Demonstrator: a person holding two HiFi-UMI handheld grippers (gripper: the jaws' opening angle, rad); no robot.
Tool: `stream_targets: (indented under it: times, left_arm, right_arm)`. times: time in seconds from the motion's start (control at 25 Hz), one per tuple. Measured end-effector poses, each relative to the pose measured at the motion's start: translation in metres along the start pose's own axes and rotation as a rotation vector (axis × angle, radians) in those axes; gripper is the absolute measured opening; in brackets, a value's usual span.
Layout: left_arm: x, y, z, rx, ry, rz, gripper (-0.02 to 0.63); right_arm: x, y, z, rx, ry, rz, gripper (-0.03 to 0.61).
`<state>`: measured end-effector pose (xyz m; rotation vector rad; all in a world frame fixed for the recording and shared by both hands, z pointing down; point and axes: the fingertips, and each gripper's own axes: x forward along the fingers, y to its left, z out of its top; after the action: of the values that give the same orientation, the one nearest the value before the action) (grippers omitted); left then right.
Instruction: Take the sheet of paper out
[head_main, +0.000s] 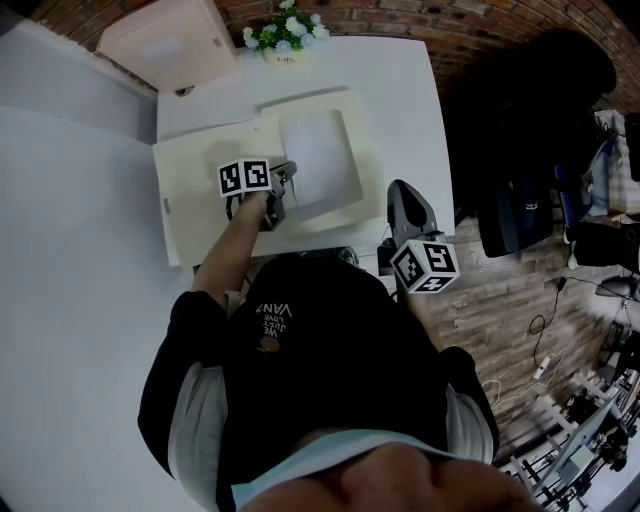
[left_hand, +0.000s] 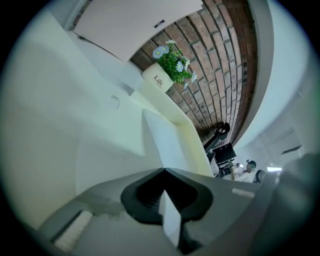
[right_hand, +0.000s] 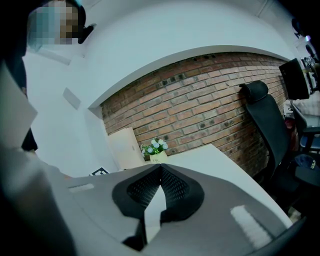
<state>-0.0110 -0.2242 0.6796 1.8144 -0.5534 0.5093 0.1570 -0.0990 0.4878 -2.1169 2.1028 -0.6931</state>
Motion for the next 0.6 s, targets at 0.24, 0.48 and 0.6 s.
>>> stream_targets:
  times: [0.24,0.48,0.6]
  left_arm:
    - [-0.006,0.0,-0.001,0.02,-0.005,0.002,0.002]
    - [-0.017,-0.002,0.0,0.024,-0.035,-0.01,0.002]
    - [-0.024,-0.001,0.0,0.038,-0.049,-0.006,0.002]
  right_arm:
    - [0.001,0.004,-0.002,-0.003,0.003,0.016,0.0]
    - [0.003,0.011,-0.003,-0.007,0.012,0.044,0.0]
    - [0.005,0.016,-0.004,-0.011,0.016,0.061,0.001]
